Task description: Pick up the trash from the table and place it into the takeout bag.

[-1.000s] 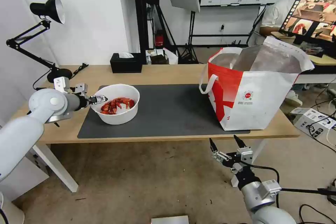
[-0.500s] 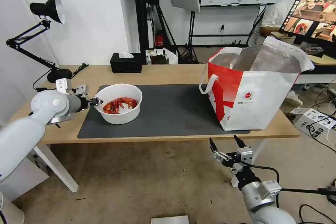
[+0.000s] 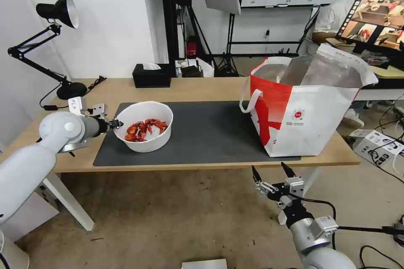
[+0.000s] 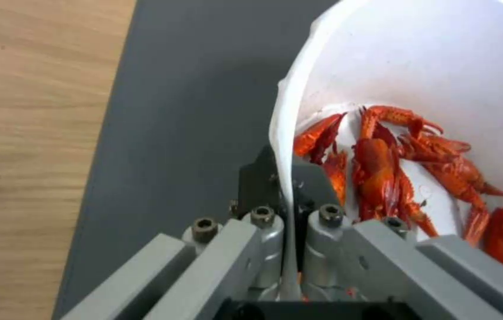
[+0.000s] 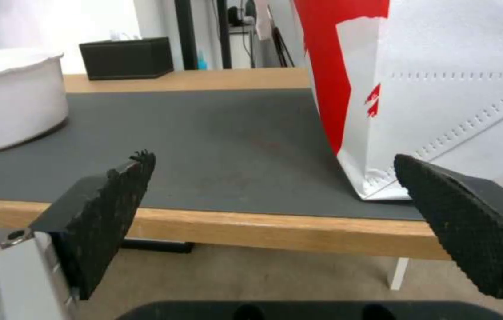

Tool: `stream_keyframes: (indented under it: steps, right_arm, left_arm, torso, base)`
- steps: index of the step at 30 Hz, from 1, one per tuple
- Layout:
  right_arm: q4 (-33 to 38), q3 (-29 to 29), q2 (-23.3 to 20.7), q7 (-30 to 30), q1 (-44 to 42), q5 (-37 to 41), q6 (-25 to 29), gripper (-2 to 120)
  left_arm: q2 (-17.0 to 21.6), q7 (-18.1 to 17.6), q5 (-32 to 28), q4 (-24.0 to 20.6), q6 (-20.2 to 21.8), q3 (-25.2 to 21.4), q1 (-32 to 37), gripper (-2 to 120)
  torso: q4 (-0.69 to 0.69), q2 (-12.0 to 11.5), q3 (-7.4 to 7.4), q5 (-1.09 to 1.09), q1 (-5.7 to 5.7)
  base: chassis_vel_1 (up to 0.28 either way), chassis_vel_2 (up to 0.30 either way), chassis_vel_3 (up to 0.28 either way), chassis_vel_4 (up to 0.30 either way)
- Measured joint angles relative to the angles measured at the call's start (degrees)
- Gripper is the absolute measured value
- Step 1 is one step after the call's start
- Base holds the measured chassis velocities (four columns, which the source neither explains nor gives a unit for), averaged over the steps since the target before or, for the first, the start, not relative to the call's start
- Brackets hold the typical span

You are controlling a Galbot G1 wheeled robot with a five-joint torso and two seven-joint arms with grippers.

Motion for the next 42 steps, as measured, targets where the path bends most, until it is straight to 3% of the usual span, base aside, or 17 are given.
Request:
stream_keyframes:
  steps: [9, 16, 20, 23, 26, 34, 42]
  right_arm:
    - [0.0, 0.0, 0.0, 0.0, 0.0, 0.0, 0.0, 100]
    - [0.0, 0.0, 0.0, 0.0, 0.0, 0.0, 0.0, 100]
    - [0.0, 0.0, 0.0, 0.0, 0.0, 0.0, 0.0, 100]
    - [0.0, 0.0, 0.0, 0.0, 0.0, 0.0, 0.0, 100]
    - [0.0, 0.0, 0.0, 0.0, 0.0, 0.0, 0.0, 100]
    - [0.0, 0.0, 0.0, 0.0, 0.0, 0.0, 0.0, 100]
    - [0.0, 0.0, 0.0, 0.0, 0.0, 0.0, 0.0, 100]
  left_arm:
    - [0.7, 3.5, 0.4, -1.9, -3.8, -0.2, -1.5, 0]
    - [0.2, 7.3, 2.3, -5.6, -7.6, 3.0, -5.6, 0]
    - [0.0, 11.4, 6.2, -8.3, -10.9, 5.3, -6.8, 0]
    - [-0.1, 16.3, 12.9, -9.7, -15.8, 7.4, -7.4, 0]
    - [-0.1, 18.0, 15.4, -10.3, -17.7, 8.4, -7.8, 0]
    - [-0.3, 18.6, 20.3, -11.1, -19.9, 10.2, -8.5, 0]
    - [-1.7, 17.9, 20.6, -11.4, -20.8, 11.2, -10.5, 0]
  torso:
    - [0.01, 0.0, 0.00, 0.01, 0.00]
    - [0.00, 0.0, 0.00, 0.01, 0.00]
    - [-0.01, 0.0, 0.00, 0.02, 0.00]
    - [0.00, 0.0, 0.00, 0.01, 0.00]
    - [0.00, 0.0, 0.00, 0.00, 0.00]
    - [0.00, 0.0, 0.00, 0.01, 0.00]
    - [0.01, 0.0, 0.00, 0.01, 0.00]
  base:
    - [0.000, 0.000, 0.000, 0.000]
    - [0.000, 0.000, 0.000, 0.000]
    - [0.000, 0.000, 0.000, 0.000]
    - [0.000, 0.000, 0.000, 0.000]
    - [0.000, 0.000, 0.000, 0.000]
    - [0.000, 0.000, 0.000, 0.000]
    - [0.000, 0.000, 0.000, 0.000]
